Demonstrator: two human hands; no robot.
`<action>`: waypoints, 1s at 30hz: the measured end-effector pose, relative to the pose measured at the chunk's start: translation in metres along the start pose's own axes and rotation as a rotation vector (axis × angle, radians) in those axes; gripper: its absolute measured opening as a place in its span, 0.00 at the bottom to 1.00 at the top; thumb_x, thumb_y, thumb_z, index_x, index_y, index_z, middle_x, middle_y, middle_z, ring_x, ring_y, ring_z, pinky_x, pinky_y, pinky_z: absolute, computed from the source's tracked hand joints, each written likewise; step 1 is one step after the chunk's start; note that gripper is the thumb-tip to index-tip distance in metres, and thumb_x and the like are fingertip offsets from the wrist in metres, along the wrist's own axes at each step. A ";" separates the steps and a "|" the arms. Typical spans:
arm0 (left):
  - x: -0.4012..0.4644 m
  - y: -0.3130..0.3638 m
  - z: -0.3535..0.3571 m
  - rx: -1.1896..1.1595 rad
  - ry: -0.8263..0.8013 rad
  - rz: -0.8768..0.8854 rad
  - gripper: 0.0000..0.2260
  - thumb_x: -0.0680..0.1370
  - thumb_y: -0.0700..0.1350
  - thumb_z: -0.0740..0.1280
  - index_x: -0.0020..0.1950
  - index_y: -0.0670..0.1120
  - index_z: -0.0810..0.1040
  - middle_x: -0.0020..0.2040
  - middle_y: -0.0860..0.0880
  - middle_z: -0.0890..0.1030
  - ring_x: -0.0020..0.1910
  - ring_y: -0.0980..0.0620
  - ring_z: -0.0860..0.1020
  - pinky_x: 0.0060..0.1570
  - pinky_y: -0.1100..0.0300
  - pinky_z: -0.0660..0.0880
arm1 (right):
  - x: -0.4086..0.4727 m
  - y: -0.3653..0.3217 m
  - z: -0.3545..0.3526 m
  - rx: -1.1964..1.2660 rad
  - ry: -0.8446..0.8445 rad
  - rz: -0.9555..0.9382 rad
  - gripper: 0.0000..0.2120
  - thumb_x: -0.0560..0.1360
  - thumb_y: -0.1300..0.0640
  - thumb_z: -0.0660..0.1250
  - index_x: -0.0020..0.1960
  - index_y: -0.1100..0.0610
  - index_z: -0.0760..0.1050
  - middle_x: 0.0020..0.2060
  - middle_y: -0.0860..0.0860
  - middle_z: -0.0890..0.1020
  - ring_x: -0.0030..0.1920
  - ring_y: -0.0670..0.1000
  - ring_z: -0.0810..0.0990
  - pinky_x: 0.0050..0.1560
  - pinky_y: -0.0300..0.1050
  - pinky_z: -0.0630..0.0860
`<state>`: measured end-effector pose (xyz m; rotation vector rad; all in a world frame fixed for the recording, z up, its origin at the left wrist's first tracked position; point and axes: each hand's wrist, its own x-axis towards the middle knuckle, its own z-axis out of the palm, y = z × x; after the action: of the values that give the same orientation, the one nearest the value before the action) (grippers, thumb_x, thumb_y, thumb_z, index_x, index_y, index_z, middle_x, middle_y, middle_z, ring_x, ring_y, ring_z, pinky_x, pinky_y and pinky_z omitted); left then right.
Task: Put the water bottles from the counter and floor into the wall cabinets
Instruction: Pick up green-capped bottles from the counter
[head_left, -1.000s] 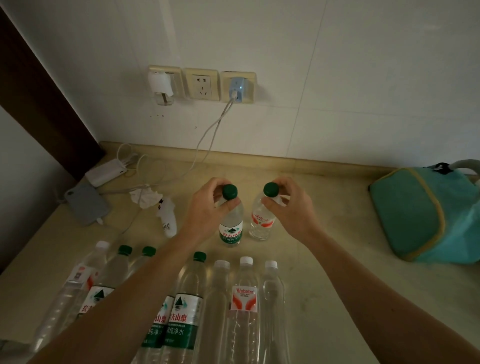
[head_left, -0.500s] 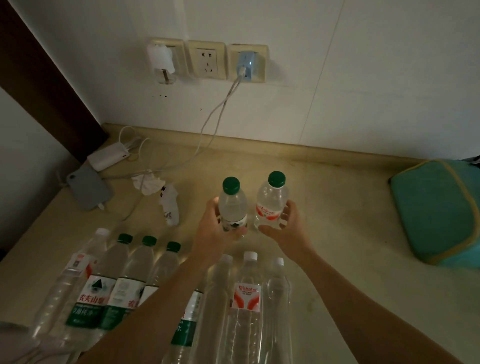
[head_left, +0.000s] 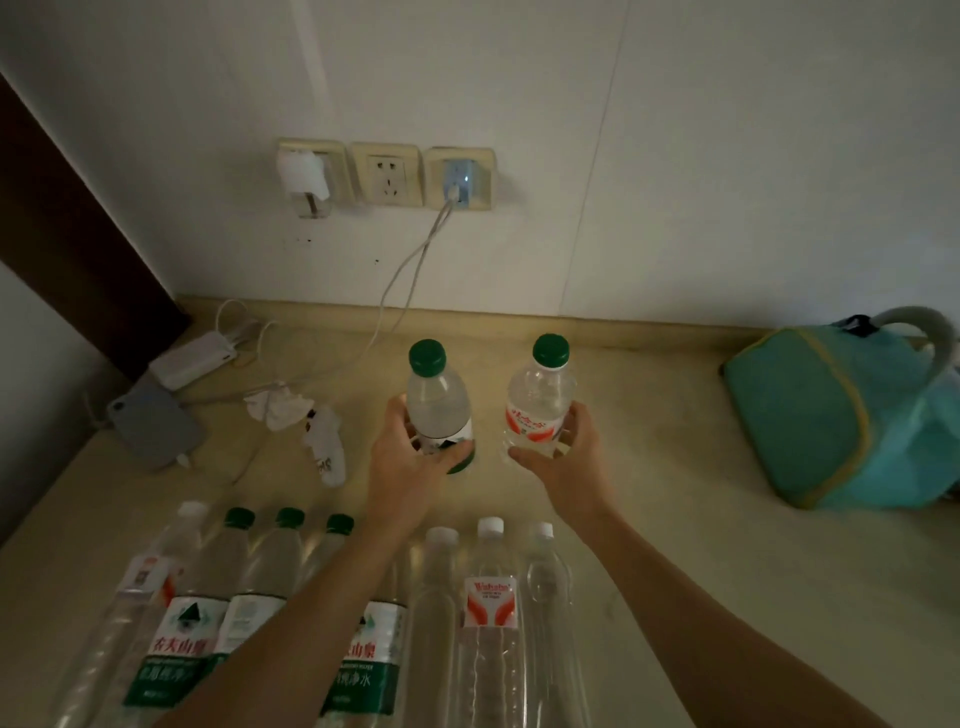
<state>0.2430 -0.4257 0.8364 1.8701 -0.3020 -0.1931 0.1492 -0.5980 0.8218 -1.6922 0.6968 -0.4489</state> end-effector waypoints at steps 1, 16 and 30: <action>0.001 0.011 -0.006 -0.016 -0.002 0.034 0.29 0.65 0.49 0.82 0.60 0.59 0.71 0.54 0.62 0.80 0.54 0.64 0.79 0.56 0.58 0.79 | -0.004 -0.014 -0.004 0.023 0.017 -0.026 0.32 0.65 0.59 0.81 0.63 0.45 0.70 0.52 0.41 0.81 0.52 0.41 0.82 0.49 0.36 0.79; -0.019 0.285 -0.106 -0.254 -0.031 0.654 0.32 0.67 0.45 0.81 0.67 0.56 0.72 0.58 0.63 0.80 0.59 0.61 0.79 0.56 0.67 0.75 | -0.092 -0.301 -0.090 0.136 0.239 -0.629 0.34 0.66 0.54 0.81 0.68 0.47 0.71 0.55 0.36 0.82 0.55 0.37 0.81 0.54 0.35 0.79; -0.048 0.540 -0.127 -0.445 -0.081 0.897 0.20 0.67 0.52 0.80 0.55 0.58 0.77 0.50 0.57 0.84 0.49 0.58 0.83 0.45 0.59 0.80 | -0.130 -0.515 -0.214 0.160 0.375 -0.896 0.16 0.71 0.50 0.77 0.56 0.43 0.78 0.46 0.36 0.85 0.45 0.36 0.83 0.38 0.31 0.76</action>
<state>0.1737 -0.4546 1.3878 1.1512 -1.0251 0.2624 0.0239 -0.6032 1.3804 -1.7131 0.1044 -1.4335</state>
